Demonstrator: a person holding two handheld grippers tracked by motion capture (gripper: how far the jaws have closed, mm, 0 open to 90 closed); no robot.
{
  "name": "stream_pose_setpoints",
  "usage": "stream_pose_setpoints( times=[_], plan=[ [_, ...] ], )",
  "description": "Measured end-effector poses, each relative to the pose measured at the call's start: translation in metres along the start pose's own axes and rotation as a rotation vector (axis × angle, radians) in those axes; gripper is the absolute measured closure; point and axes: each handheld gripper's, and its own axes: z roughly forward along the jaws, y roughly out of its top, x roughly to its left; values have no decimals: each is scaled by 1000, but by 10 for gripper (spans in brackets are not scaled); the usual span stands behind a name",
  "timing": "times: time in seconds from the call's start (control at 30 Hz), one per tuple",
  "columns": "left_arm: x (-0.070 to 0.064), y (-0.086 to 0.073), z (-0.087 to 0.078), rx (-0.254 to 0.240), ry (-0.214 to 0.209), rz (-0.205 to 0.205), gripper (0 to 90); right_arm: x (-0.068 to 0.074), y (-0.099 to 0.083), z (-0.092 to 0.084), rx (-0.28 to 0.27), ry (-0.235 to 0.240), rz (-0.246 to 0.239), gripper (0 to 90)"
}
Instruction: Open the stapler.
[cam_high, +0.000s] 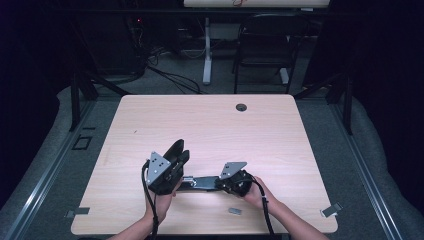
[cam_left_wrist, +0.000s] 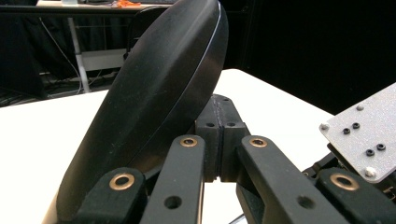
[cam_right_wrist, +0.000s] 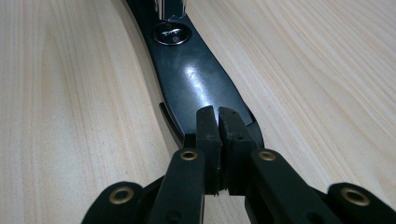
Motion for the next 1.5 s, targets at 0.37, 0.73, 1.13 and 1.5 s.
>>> stream_pose_setpoints(
  times=[0.37, 0.73, 1.13, 1.5],
  plan=[
    [12, 6, -7, -23, 27, -27, 900, -1, 0, 0, -3, -2, -8, 878],
    [24, 10, -17, -42, 46, -44, 900, -1, 1, -1, 4, 0, -9, 877],
    [31, 11, -24, -48, 55, -55, 900, 0, 1, 0, 8, -1, -8, 877],
    [36, 12, -29, -52, 61, -57, 900, 1, 1, 0, 11, -3, -9, 877]
  ],
)
